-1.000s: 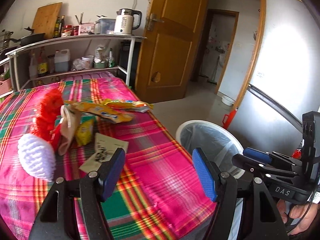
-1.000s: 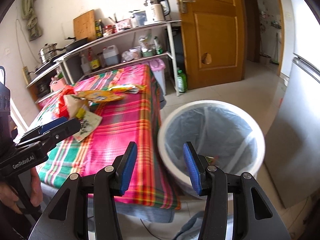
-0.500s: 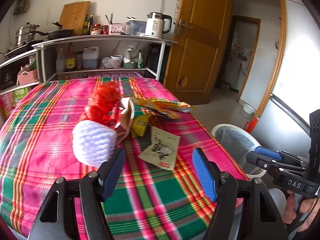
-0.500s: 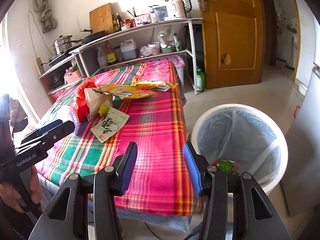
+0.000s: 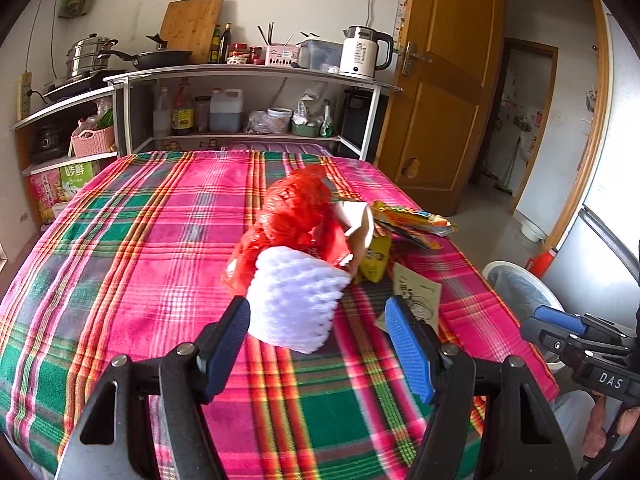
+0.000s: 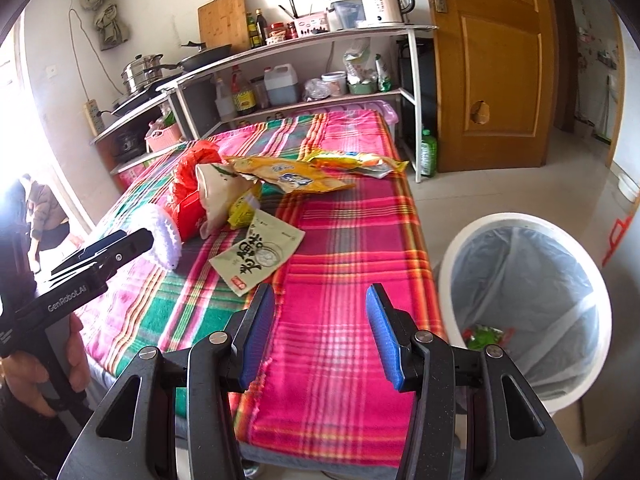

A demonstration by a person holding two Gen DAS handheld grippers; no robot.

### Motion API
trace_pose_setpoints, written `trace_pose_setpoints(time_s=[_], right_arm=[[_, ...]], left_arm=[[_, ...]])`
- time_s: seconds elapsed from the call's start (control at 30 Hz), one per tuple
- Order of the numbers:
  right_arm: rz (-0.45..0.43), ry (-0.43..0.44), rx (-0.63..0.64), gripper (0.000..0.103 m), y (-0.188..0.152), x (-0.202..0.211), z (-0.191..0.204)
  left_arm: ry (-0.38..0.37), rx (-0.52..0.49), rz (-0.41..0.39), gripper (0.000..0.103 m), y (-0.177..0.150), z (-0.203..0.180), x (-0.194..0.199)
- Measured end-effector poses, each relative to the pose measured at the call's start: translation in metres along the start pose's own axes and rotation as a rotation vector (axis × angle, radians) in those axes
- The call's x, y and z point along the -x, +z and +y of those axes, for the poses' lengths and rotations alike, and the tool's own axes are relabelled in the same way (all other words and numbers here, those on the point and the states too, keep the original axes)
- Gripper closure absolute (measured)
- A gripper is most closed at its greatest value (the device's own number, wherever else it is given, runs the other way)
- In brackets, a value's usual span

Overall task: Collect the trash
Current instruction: 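Grasp the white foam net with the left tool while the right tool grasps the paper sachet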

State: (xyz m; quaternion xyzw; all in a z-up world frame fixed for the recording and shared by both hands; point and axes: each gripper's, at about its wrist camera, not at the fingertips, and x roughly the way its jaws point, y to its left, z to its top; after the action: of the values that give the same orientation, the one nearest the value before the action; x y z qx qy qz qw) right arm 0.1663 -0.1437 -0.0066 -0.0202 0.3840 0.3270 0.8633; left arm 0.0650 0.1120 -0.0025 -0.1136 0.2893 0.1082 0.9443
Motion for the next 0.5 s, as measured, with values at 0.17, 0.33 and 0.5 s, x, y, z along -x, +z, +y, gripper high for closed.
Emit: trace_pose_setpoints(time_s=[0.17, 0.33, 0.5], right_arm=[[0.017, 0.005, 0.010, 0.054, 0.004, -0.012, 0.008], [0.030, 0.004, 0.015, 0.054, 0.009, -0.023, 0.016], [0.043, 0.007, 0.014, 0.051, 0.015, -0.036, 0.024]], left_arm=[[0.006, 0.001, 0.019, 0.030, 0.003, 0.010, -0.012], [0.005, -0.015, 0.040, 0.030, 0.005, 0.013, -0.023], [0.022, -0.030, 0.077, 0.030, 0.006, 0.016, -0.035]])
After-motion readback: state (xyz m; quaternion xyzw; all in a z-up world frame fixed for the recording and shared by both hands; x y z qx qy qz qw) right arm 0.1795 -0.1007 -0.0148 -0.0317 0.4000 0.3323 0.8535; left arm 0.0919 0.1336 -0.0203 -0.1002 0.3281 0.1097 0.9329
